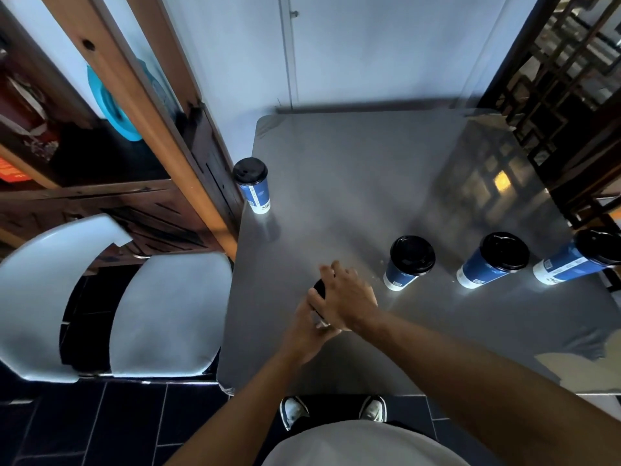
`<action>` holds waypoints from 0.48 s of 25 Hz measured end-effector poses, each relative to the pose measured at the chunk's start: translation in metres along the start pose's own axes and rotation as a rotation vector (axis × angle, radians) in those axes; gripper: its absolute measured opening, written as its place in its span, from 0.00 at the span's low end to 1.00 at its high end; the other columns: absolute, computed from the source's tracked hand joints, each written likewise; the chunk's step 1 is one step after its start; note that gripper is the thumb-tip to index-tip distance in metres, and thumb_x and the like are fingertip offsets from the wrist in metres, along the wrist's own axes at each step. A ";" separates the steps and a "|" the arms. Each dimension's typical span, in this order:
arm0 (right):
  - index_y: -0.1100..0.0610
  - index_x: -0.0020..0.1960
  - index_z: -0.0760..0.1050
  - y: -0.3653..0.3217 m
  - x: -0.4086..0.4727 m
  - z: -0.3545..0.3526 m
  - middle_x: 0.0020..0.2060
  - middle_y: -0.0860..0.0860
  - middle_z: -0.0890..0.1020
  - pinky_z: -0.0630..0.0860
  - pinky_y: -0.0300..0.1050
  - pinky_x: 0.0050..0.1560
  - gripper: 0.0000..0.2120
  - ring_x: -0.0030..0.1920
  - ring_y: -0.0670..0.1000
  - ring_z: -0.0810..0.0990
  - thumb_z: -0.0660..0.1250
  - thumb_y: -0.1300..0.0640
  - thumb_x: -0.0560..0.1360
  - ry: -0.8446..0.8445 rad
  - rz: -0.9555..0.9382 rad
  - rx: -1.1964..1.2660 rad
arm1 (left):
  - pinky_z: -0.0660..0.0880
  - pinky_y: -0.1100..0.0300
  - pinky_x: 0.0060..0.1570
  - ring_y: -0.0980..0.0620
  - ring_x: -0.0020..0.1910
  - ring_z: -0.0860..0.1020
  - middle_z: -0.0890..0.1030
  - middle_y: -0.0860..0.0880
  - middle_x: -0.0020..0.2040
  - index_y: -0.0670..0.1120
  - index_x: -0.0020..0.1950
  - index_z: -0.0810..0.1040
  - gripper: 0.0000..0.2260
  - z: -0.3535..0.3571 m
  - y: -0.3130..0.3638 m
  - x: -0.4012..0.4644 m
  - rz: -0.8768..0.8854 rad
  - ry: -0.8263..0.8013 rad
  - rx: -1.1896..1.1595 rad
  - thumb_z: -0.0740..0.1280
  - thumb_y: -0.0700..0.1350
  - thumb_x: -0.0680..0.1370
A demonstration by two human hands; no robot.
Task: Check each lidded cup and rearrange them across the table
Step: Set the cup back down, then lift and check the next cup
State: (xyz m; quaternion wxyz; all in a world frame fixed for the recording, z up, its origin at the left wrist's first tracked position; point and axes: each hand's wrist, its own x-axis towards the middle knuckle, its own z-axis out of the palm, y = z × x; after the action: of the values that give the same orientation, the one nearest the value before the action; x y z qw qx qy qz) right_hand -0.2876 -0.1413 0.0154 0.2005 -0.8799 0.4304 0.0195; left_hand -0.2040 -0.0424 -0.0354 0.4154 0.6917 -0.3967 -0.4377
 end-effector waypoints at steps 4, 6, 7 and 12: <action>0.49 0.68 0.71 0.012 0.008 -0.007 0.63 0.52 0.76 0.74 0.54 0.63 0.25 0.61 0.55 0.76 0.58 0.37 0.76 -0.158 0.121 0.426 | 0.82 0.56 0.54 0.53 0.54 0.85 0.84 0.50 0.57 0.49 0.65 0.74 0.29 0.007 -0.001 0.004 -0.029 0.059 -0.017 0.81 0.38 0.68; 0.49 0.64 0.77 0.026 0.012 -0.016 0.60 0.51 0.80 0.73 0.47 0.62 0.16 0.61 0.53 0.77 0.61 0.46 0.79 -0.153 0.196 0.770 | 0.81 0.59 0.50 0.56 0.50 0.86 0.84 0.49 0.55 0.51 0.62 0.75 0.28 0.009 0.006 0.003 -0.131 0.079 -0.110 0.79 0.30 0.69; 0.51 0.62 0.79 0.032 0.012 -0.019 0.57 0.50 0.81 0.73 0.44 0.60 0.14 0.60 0.52 0.78 0.62 0.51 0.80 -0.146 0.211 0.896 | 0.81 0.58 0.50 0.55 0.52 0.86 0.85 0.46 0.56 0.49 0.63 0.75 0.27 0.008 0.010 0.002 -0.160 0.084 -0.161 0.78 0.29 0.70; 0.50 0.65 0.77 0.035 -0.007 -0.032 0.56 0.50 0.82 0.78 0.45 0.55 0.14 0.52 0.48 0.81 0.58 0.54 0.83 -0.190 0.248 1.175 | 0.81 0.52 0.52 0.45 0.54 0.85 0.85 0.43 0.56 0.45 0.66 0.73 0.22 0.002 0.018 -0.009 -0.254 0.182 -0.340 0.77 0.43 0.75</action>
State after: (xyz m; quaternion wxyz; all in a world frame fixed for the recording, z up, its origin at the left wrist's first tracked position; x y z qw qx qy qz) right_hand -0.3237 -0.1670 0.0346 0.6866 -0.5595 0.4486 -0.1197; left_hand -0.2121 -0.0404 -0.0168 0.5018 0.6926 -0.1880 -0.4829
